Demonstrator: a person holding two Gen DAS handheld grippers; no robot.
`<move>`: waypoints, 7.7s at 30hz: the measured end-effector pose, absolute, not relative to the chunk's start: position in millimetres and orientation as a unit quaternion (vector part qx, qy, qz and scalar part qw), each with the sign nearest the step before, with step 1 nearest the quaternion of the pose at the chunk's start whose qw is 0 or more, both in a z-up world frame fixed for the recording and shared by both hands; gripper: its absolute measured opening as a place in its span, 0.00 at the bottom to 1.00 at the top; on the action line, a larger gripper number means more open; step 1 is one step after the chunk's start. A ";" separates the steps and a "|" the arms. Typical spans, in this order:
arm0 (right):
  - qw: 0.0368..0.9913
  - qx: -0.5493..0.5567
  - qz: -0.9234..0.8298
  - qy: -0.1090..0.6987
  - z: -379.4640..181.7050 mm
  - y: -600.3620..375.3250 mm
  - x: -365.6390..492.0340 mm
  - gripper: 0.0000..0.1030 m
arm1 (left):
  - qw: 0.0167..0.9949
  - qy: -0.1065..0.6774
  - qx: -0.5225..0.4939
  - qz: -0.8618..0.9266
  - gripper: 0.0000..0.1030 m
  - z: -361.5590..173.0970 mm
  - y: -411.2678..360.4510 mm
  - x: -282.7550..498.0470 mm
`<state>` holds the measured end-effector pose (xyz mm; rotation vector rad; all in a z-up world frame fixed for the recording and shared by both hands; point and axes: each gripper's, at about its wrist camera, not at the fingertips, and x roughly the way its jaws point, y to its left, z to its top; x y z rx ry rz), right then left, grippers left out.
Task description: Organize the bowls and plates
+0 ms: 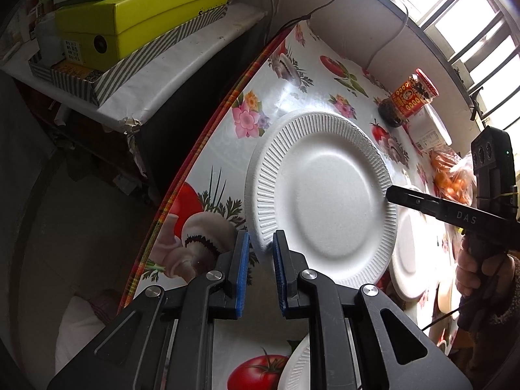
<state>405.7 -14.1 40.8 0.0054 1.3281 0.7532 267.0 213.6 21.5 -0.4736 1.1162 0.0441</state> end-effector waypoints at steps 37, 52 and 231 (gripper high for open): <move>0.725 0.019 0.322 0.609 60.1 -97.1 277.7 0.15 | 0.828 0.530 -0.180 -0.034 0.15 31.4 146.9 161.5; 0.717 -0.001 0.320 0.619 43.7 -105.4 248.3 0.15 | 0.816 0.552 -0.169 -0.032 0.15 14.3 131.1 138.6; 0.765 0.062 0.245 0.593 58.9 -206.9 376.5 0.15 | 0.818 0.547 -0.170 -0.057 0.13 33.9 41.2 291.7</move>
